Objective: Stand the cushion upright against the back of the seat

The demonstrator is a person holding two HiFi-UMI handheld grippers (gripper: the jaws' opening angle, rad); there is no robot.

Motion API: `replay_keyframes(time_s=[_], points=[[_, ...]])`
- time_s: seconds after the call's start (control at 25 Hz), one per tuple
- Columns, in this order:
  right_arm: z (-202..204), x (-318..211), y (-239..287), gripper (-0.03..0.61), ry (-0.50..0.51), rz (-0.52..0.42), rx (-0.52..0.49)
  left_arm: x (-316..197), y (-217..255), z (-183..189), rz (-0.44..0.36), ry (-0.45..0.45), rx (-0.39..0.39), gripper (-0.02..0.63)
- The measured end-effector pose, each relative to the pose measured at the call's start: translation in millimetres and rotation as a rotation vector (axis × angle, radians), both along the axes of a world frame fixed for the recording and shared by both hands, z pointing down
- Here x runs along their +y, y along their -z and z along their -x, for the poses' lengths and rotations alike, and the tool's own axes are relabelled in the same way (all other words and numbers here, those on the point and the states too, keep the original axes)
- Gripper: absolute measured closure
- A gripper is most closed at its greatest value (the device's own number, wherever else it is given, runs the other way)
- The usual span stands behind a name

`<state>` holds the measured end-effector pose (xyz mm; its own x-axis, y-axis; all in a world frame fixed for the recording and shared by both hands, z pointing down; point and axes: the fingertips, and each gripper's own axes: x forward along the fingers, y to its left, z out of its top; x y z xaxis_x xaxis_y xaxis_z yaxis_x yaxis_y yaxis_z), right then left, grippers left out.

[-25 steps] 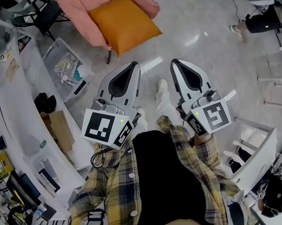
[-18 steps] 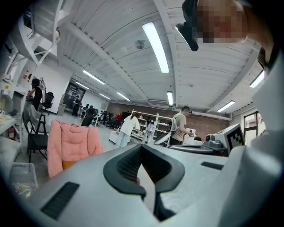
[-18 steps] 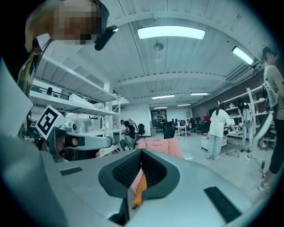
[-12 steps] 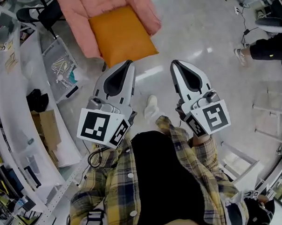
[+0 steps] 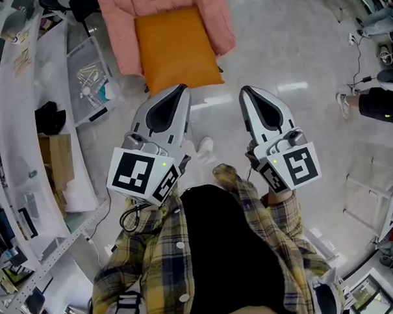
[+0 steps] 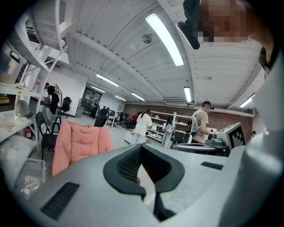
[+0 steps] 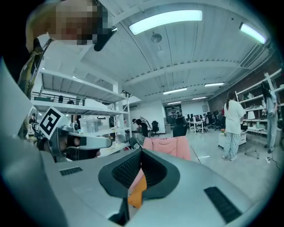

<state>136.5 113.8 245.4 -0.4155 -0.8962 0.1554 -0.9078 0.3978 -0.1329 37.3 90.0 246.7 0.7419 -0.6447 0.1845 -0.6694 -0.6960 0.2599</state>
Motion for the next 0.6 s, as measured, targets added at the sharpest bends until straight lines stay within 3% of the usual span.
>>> replay_keyframes(time_s=[0.24, 0.6], points=[[8, -43, -13, 0.561, 0.035, 0.018, -0.004, -31, -13, 17, 0.028, 0.054, -0.008, 0.611], [21, -130, -4, 0.561, 0.045, -0.008, 0.015, -121, 1, 20, -0.016, 0.053, 0.027, 0.611]])
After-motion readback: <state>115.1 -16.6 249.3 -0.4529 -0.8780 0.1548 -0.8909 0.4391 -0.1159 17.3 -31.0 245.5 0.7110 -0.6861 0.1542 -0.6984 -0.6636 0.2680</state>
